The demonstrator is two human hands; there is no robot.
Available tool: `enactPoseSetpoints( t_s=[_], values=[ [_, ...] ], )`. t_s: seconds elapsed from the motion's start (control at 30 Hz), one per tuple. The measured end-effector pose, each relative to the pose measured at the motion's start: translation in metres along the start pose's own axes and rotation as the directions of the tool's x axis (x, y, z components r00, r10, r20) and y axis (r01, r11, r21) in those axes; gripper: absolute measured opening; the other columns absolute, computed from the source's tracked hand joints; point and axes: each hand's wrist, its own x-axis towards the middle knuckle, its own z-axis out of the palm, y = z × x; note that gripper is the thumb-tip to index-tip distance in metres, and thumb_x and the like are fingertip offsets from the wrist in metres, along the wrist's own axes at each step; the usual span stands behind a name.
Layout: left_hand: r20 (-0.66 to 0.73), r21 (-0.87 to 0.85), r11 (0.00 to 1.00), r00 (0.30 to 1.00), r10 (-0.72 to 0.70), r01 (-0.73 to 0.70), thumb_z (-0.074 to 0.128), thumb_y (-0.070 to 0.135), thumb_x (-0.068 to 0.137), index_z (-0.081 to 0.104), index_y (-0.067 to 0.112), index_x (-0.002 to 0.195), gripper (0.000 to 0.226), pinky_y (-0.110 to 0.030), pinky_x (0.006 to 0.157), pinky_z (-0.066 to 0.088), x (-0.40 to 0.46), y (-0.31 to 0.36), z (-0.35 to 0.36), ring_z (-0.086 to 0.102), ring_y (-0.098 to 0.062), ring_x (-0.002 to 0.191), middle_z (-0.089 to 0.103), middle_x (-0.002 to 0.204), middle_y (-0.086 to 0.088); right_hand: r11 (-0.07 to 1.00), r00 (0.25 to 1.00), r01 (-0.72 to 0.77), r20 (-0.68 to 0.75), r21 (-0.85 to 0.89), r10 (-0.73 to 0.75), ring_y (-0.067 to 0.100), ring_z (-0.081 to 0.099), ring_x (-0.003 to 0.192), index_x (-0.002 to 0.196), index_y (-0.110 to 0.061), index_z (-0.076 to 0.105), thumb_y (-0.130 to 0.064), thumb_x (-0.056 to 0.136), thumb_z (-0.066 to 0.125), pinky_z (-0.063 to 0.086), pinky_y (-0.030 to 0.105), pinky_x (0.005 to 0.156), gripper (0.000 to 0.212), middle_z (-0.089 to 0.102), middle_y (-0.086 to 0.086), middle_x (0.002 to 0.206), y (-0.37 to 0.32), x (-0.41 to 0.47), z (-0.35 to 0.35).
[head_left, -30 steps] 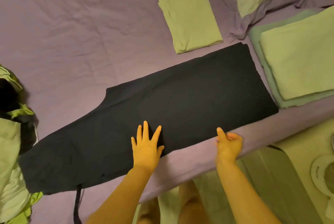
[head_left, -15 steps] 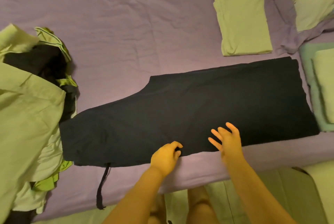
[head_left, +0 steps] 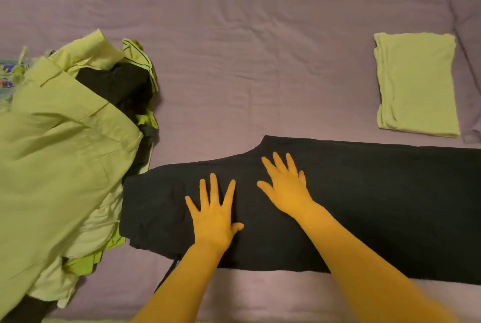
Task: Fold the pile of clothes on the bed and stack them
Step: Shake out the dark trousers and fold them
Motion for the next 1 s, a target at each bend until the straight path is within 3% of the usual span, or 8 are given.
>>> enactPoseSetpoints(
  t_s=[0.2, 0.37, 0.47, 0.57, 0.67, 0.8, 0.9, 1.0],
  values=[
    [0.097, 0.029, 0.998, 0.994, 0.055, -0.058, 0.059, 0.061, 0.081, -0.033, 0.033, 0.139, 0.113, -0.066, 0.110, 0.000, 0.005, -0.010, -0.004, -0.025, -0.038, 0.141, -0.031, 0.154, -0.012, 0.961, 0.981, -0.182, 0.034, -0.210, 0.193, 0.037, -0.020, 0.143, 0.150, -0.031, -0.010, -0.055, 0.097, 0.033, 0.013, 0.071, 0.105, 0.072, -0.020, 0.006, 0.158, -0.032, 0.039, -0.003],
    [-0.126, 0.036, 0.987, 0.979, 0.159, -0.156, 0.068, 0.042, 0.083, 0.027, 0.029, 0.150, 0.079, -0.056, 0.115, 0.016, -0.011, -0.052, -0.009, 0.016, -0.038, 0.145, 0.010, 0.159, -0.013, 0.921, 0.998, 0.036, 0.062, -0.387, -0.013, 0.040, -0.025, 0.140, 0.144, -0.031, -0.024, -0.059, 0.096, 0.024, 0.010, 0.070, 0.107, 0.073, -0.025, 0.007, 0.156, -0.037, 0.013, 0.042],
    [-0.291, 0.016, 0.998, 0.955, 0.061, -0.058, 0.091, 0.033, 0.056, 0.065, 0.020, 0.123, 0.073, -0.067, 0.099, 0.034, -0.020, -0.087, -0.011, 0.046, -0.046, 0.126, 0.052, 0.138, -0.019, 0.915, 0.998, 0.022, 0.066, -0.404, 0.005, 0.039, -0.031, 0.137, 0.133, -0.033, -0.035, -0.067, 0.092, 0.018, 0.008, 0.073, 0.104, 0.075, -0.033, 0.005, 0.153, -0.034, 0.027, 0.039],
    [-0.313, -0.188, 0.974, 0.932, -0.182, 0.127, 0.077, 0.040, 0.074, 0.048, 0.017, 0.140, 0.076, -0.063, 0.106, 0.027, -0.020, -0.118, -0.017, 0.032, -0.046, 0.137, 0.035, 0.149, -0.024, 0.918, 0.998, -0.040, 0.031, -0.395, 0.057, 0.040, -0.028, 0.139, 0.136, -0.033, -0.033, -0.066, 0.093, 0.018, 0.011, 0.072, 0.105, 0.074, -0.032, 0.007, 0.153, -0.046, 0.036, 0.032],
    [-0.211, -0.547, 0.803, 0.889, -0.406, 0.237, 0.061, 0.043, 0.089, 0.024, 0.011, 0.150, 0.079, -0.048, 0.114, 0.026, -0.020, -0.132, -0.025, 0.023, -0.036, 0.142, 0.021, 0.155, -0.020, 0.939, 0.999, -0.050, -0.030, -0.339, 0.042, 0.038, -0.023, 0.141, 0.144, -0.033, -0.026, -0.061, 0.095, 0.020, 0.009, 0.067, 0.111, 0.072, -0.025, 0.010, 0.156, -0.070, 0.014, 0.050],
    [-0.148, -0.752, 0.579, 0.776, -0.614, 0.315, 0.054, 0.040, 0.094, 0.037, 0.009, 0.143, 0.061, -0.045, 0.102, 0.040, -0.020, -0.140, -0.029, 0.046, -0.033, 0.125, 0.048, 0.138, -0.016, 0.919, 0.995, 0.099, 0.028, -0.381, -0.095, 0.039, -0.025, 0.140, 0.134, -0.035, -0.034, -0.065, 0.093, 0.026, 0.005, 0.067, 0.110, 0.078, -0.027, 0.011, 0.155, -0.097, -0.017, 0.086],
    [-0.004, -0.838, 0.435, 0.792, -0.610, 0.330, 0.056, 0.044, 0.092, 0.052, 0.007, 0.126, 0.050, -0.040, 0.092, 0.047, -0.027, -0.152, -0.024, 0.057, -0.030, 0.111, 0.061, 0.123, -0.011, 0.927, 0.996, 0.078, -0.004, -0.366, -0.085, 0.039, -0.023, 0.141, 0.136, -0.035, -0.032, -0.065, 0.092, 0.024, 0.006, 0.064, 0.112, 0.077, -0.024, 0.013, 0.156, -0.107, -0.020, 0.089],
    [0.101, -0.880, 0.347, 0.841, -0.531, 0.325, 0.062, 0.041, 0.089, 0.049, 0.005, 0.129, 0.055, -0.034, 0.090, 0.044, -0.035, -0.163, -0.019, 0.057, -0.030, 0.113, 0.060, 0.126, -0.012, 0.905, 0.965, 0.257, 0.041, -0.340, -0.259, 0.037, -0.027, 0.140, 0.136, -0.039, -0.032, -0.070, 0.089, 0.021, 0.003, 0.061, 0.113, 0.077, -0.024, 0.010, 0.156, -0.122, -0.029, 0.095]
  ],
)
